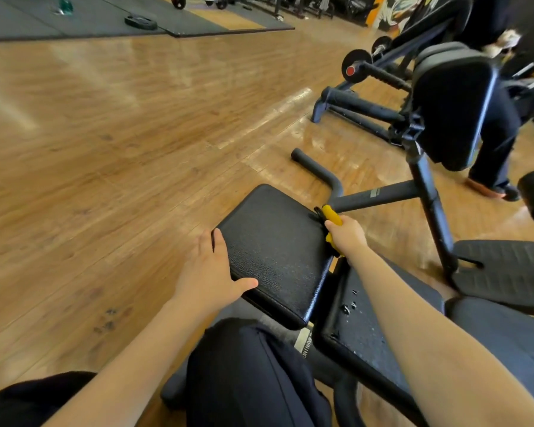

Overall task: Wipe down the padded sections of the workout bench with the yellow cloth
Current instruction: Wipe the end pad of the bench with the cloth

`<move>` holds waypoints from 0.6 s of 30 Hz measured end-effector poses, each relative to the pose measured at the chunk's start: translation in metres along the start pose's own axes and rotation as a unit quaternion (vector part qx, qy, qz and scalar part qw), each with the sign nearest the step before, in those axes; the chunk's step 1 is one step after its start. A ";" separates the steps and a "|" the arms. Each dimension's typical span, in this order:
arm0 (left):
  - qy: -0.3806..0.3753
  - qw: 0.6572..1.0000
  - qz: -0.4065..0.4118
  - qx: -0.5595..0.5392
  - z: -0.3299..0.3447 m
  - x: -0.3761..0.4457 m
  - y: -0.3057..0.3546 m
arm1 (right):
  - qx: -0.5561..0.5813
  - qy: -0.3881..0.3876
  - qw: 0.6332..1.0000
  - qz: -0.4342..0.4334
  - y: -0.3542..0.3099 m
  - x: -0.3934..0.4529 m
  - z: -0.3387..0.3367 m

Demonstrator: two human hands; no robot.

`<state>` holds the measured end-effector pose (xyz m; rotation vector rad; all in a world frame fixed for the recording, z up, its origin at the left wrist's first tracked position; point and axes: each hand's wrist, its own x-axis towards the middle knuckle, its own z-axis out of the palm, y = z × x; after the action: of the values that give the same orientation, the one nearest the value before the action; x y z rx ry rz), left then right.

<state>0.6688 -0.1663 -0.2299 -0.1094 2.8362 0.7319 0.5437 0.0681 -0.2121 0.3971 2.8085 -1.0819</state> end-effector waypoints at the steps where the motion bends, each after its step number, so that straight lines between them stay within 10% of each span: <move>1: 0.001 1.000 -0.002 0.001 0.000 0.000 0.000 | 0.010 0.013 1.000 0.010 0.002 -0.004 0.002; 18: -0.013 0.999 -0.035 0.015 -0.002 0.004 0.009 | 0.012 0.028 0.999 0.040 0.013 -0.098 0.022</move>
<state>0.6633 -0.1595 -0.2244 -0.1909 2.8025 0.6705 0.6415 0.0428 -0.2178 0.5460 2.8026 -1.1041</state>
